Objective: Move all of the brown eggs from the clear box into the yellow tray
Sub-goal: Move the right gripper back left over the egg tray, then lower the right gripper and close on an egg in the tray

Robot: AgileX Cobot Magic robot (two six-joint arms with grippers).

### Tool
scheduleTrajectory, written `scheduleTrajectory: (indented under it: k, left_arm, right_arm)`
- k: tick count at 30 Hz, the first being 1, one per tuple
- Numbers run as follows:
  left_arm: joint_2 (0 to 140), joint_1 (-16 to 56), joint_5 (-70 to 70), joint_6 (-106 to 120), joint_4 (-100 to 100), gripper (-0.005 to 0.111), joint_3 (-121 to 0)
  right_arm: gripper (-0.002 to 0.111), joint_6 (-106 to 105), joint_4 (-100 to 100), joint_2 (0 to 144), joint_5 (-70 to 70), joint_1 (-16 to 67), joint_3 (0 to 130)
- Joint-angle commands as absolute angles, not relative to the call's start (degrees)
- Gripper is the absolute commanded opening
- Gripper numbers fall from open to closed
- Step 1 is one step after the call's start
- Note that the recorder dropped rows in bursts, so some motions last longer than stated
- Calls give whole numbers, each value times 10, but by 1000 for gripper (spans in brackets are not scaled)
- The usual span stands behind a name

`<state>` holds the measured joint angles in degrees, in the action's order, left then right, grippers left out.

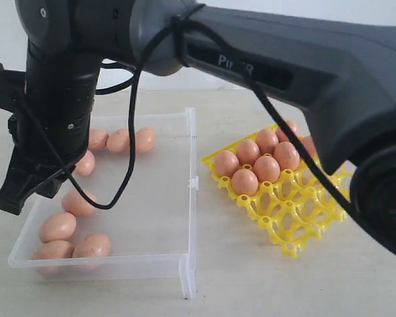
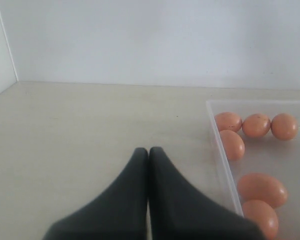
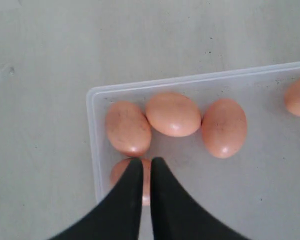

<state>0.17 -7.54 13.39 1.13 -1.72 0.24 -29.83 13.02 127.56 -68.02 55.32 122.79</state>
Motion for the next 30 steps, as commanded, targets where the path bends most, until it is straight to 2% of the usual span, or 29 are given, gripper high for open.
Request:
scheduleTrajectory:
  k: [1,4,7,15,30]
  left_arm:
    - [0,-74,133,12,-20,-4,0]
    - [0,-74,133,12,-20,-4,0]
    - [0,-74,133,12,-20,-4,0]
    - [0,-74,133,12,-20,-4,0]
    - [0,-74,133,12,-20,-4,0]
  right_arm:
    - [32,-298,126,1297,-687,547,1239]
    - [56,-301,76,1314,-666,547,1239]
    - [66,-281,33,1334,-631,546,1239]
    - [66,-280,23,1367,-497,543,1239]
    - [66,-311,71,1416,-471,512,1239]
